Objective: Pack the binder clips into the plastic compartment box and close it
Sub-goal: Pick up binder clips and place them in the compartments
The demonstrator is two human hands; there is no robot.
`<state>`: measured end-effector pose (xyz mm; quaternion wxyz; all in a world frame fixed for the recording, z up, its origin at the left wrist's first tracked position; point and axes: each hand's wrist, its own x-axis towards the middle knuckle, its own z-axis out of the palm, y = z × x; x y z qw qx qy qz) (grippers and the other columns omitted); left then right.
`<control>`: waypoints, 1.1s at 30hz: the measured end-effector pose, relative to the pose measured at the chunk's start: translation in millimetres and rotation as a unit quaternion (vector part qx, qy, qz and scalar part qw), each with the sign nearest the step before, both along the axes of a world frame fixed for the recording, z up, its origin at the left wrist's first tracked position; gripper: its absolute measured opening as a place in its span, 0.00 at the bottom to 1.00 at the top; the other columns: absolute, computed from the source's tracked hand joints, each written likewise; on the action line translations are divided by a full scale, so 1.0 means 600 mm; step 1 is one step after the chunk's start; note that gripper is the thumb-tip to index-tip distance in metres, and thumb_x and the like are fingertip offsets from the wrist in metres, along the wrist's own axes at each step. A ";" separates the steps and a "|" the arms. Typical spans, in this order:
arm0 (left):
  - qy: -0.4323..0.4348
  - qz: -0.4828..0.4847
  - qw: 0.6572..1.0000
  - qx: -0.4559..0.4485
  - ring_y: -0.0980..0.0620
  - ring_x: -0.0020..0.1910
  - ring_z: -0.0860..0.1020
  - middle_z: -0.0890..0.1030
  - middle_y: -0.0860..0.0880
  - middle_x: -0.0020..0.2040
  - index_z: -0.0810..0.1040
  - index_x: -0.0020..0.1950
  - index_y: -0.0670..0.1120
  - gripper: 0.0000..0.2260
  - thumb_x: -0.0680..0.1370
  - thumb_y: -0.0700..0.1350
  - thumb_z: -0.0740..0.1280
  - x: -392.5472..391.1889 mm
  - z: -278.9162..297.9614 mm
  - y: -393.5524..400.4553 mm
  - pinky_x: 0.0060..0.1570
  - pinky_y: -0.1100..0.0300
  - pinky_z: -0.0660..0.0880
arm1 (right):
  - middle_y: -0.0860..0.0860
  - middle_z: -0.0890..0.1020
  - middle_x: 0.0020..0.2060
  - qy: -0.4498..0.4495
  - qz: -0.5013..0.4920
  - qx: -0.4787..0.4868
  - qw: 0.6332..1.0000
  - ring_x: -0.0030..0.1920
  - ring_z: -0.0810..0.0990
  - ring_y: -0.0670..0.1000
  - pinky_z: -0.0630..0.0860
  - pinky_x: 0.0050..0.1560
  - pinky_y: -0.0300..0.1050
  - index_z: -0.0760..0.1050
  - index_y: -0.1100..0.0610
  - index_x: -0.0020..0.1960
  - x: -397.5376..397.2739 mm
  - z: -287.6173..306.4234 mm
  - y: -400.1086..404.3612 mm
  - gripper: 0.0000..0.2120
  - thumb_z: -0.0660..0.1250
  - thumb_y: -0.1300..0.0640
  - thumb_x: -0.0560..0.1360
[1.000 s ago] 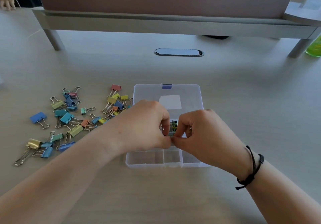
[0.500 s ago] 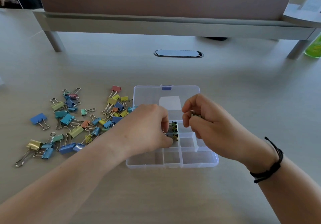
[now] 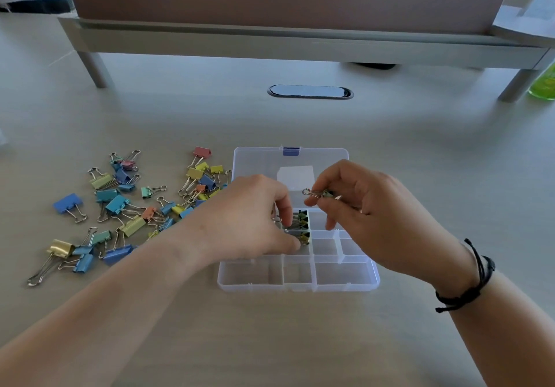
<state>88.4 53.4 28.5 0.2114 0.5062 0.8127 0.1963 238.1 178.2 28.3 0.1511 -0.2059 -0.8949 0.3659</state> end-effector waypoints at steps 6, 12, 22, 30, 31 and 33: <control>-0.077 0.003 0.997 0.026 0.57 0.25 0.67 0.70 0.56 0.25 0.81 0.41 0.53 0.08 0.68 0.50 0.79 -0.028 0.013 -0.013 0.30 0.62 0.66 | 0.43 0.79 0.39 0.005 0.016 0.061 0.998 0.35 0.75 0.45 0.70 0.36 0.33 0.82 0.42 0.43 0.004 -0.001 0.004 0.06 0.72 0.54 0.73; -0.103 -0.031 0.994 0.022 0.58 0.25 0.65 0.68 0.56 0.25 0.84 0.41 0.53 0.04 0.69 0.49 0.78 -0.037 0.020 -0.022 0.28 0.66 0.63 | 0.40 0.78 0.33 -0.025 0.070 0.067 0.995 0.37 0.75 0.42 0.69 0.37 0.29 0.85 0.45 0.47 0.001 -0.014 -0.010 0.07 0.73 0.56 0.72; -0.067 -0.060 0.996 0.003 0.57 0.24 0.64 0.69 0.52 0.25 0.84 0.39 0.54 0.02 0.72 0.50 0.74 -0.015 0.005 -0.020 0.26 0.64 0.62 | 0.38 0.75 0.31 -0.073 0.094 0.100 0.988 0.39 0.75 0.45 0.69 0.37 0.31 0.85 0.43 0.47 -0.001 -0.019 -0.013 0.06 0.71 0.53 0.73; -0.051 -0.047 0.997 0.024 0.57 0.24 0.65 0.69 0.53 0.25 0.84 0.38 0.53 0.02 0.71 0.49 0.74 -0.014 0.001 -0.018 0.27 0.63 0.63 | 0.35 0.75 0.29 -0.050 0.085 0.100 0.990 0.39 0.76 0.42 0.70 0.39 0.29 0.85 0.46 0.43 0.001 -0.013 -0.014 0.03 0.72 0.52 0.73; -0.051 -0.047 0.997 0.025 0.57 0.24 0.65 0.69 0.53 0.25 0.84 0.38 0.53 0.02 0.71 0.49 0.74 -0.015 0.002 -0.019 0.26 0.63 0.63 | 0.35 0.75 0.28 -0.049 0.083 0.099 0.990 0.38 0.76 0.42 0.70 0.38 0.29 0.84 0.46 0.43 0.001 -0.013 -0.015 0.03 0.72 0.52 0.73; -0.058 -0.046 0.997 0.029 0.57 0.24 0.65 0.69 0.54 0.24 0.84 0.38 0.53 0.02 0.71 0.49 0.75 -0.018 0.004 -0.019 0.26 0.64 0.64 | 0.35 0.76 0.28 -0.051 0.080 0.091 0.991 0.38 0.77 0.43 0.70 0.37 0.29 0.84 0.46 0.42 0.001 -0.011 -0.016 0.02 0.72 0.51 0.73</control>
